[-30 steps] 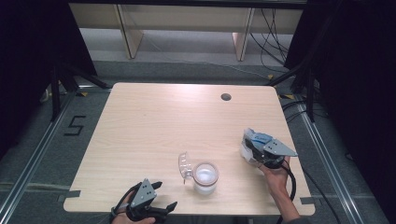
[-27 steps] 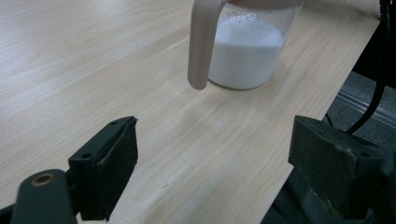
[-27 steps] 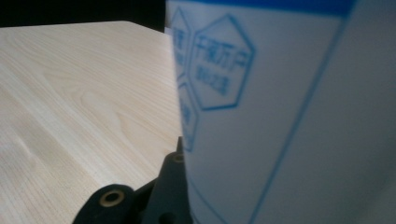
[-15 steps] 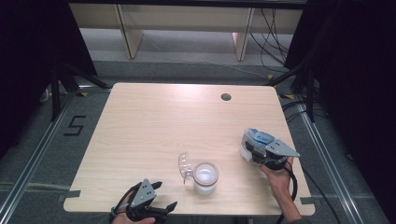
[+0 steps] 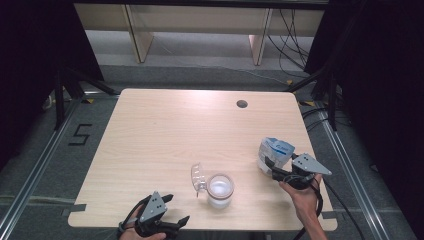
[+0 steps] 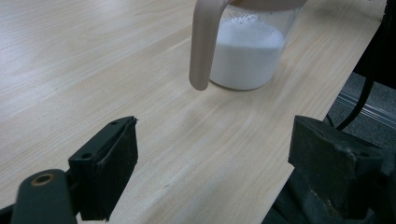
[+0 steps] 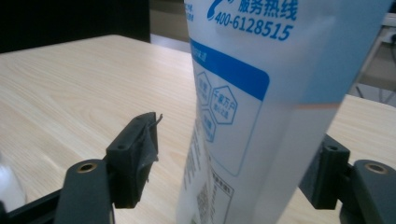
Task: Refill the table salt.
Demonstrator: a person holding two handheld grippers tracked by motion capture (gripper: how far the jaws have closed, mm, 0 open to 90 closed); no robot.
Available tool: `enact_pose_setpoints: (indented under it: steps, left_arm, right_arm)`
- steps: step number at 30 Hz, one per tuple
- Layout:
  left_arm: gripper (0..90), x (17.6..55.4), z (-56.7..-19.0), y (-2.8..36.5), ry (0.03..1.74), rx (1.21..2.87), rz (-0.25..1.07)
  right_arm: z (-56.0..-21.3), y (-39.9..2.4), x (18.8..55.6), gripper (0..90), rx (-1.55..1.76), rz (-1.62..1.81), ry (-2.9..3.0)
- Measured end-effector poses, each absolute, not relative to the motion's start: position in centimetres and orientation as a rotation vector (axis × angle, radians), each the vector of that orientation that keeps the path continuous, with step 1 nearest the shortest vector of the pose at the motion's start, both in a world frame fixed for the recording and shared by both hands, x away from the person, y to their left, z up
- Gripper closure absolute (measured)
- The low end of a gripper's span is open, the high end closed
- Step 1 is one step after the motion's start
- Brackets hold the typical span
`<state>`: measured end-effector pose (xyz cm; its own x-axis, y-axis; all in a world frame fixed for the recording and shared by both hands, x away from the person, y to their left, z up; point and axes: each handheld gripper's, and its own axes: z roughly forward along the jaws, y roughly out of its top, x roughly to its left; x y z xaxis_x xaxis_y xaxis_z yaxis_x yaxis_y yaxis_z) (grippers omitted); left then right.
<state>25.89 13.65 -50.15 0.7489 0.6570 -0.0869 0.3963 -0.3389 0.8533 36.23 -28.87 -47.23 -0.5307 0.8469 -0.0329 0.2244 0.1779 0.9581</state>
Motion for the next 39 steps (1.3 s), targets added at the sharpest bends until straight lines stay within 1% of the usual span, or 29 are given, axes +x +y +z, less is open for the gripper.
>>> enact_pose_setpoints:
  steps: [5, 10, 16, 18, 20, 22, 27, 36, 39]
  left_arm:
    - [15.3, 25.9, -50.2, 13.7, 0.801, 1.965, 0.335]
    - [15.3, 26.0, -50.1, 13.7, 0.790, 1.972, 0.344]
    - [15.3, 26.0, -50.1, 13.7, 0.787, 1.978, 0.346]
    - [15.3, 26.0, -50.1, 13.8, 0.789, 1.976, 0.347]
    - [15.3, 26.1, -50.0, 13.9, 0.785, 1.999, 0.353]
    - [15.3, 26.0, -50.2, 13.7, 0.797, 1.968, 0.338]
    - [15.3, 25.9, -50.2, 13.6, 0.813, 1.960, 0.326]
    - [15.3, 26.0, -50.2, 13.7, 0.822, 1.955, 0.321]
    - [15.4, 26.1, -50.2, 13.7, 0.828, 1.949, 0.312]
  right_arm:
    - [-47.1, -29.3, 35.4, 29.1, 1.070, 1.341, 1.857]
    - [-47.2, -29.6, 34.6, 29.1, 1.059, 1.345, 1.854]
    - [-47.2, -29.6, 33.1, 29.0, 1.134, 1.334, 1.872]
    - [-47.1, -29.8, 32.8, 28.4, 1.099, 1.313, 1.888]
    - [-47.2, -29.8, 32.4, 26.2, 1.111, 1.299, 1.872]
    - [-47.1, -29.6, 31.7, 21.6, 1.191, 1.320, 1.865]
    - [-47.0, -29.8, 30.9, 15.8, 1.168, 1.298, 1.869]
    - [-47.1, -29.0, 29.3, 16.3, 1.117, 1.311, 1.902]
    - [-47.1, -28.5, 28.7, 16.4, 1.175, 1.351, 1.917]
